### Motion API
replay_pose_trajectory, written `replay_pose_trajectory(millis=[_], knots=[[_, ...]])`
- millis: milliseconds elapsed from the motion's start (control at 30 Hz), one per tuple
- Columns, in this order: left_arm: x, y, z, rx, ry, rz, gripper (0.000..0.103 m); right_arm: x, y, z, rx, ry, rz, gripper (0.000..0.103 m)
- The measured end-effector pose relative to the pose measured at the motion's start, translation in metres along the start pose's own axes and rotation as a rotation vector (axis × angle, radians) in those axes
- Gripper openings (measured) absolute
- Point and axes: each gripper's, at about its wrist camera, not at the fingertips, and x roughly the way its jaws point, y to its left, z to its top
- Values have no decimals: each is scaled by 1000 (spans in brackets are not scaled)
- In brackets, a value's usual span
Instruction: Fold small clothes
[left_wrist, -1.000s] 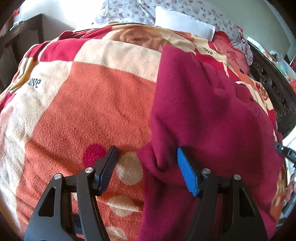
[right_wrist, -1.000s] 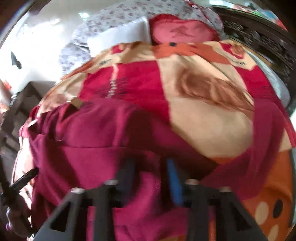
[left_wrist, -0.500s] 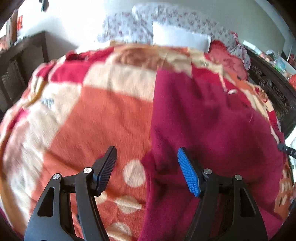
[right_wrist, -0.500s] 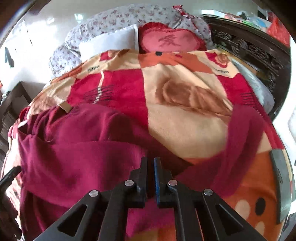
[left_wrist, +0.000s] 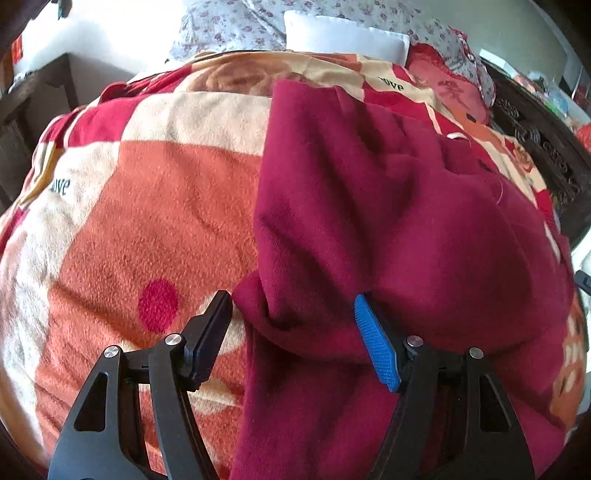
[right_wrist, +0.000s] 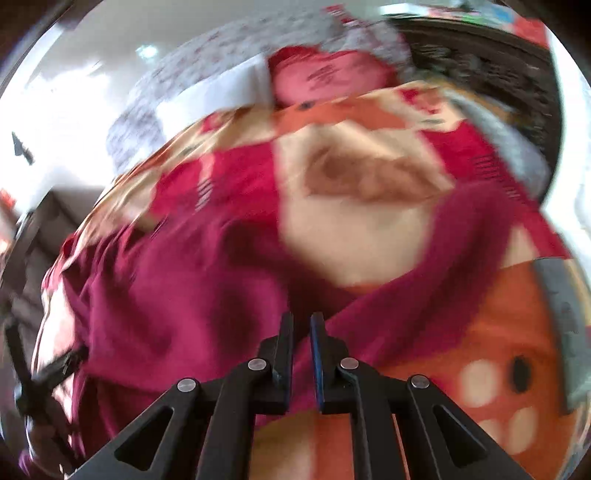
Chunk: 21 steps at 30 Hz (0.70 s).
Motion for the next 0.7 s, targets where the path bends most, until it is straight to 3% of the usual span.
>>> replay_pose_trajectory(millis=[100,233,267,433,700], knots=[[1,0,-4,-19,0,-10,69,-2,-37,23,111,-10,-68,11],[1,-3,-10,-15,-17,4,69,11,-74,54,256,2,-90,42],[2,-4,-10,-11,-20,8,69,14,-77,61,269,-2,-95,45],[3,-4,-11,-8,-33,11,70,52,-83,88,278,46,-173,45],[4,-4,-14,-19,-49,20,76,82,-107,92,278,83,-286,45]])
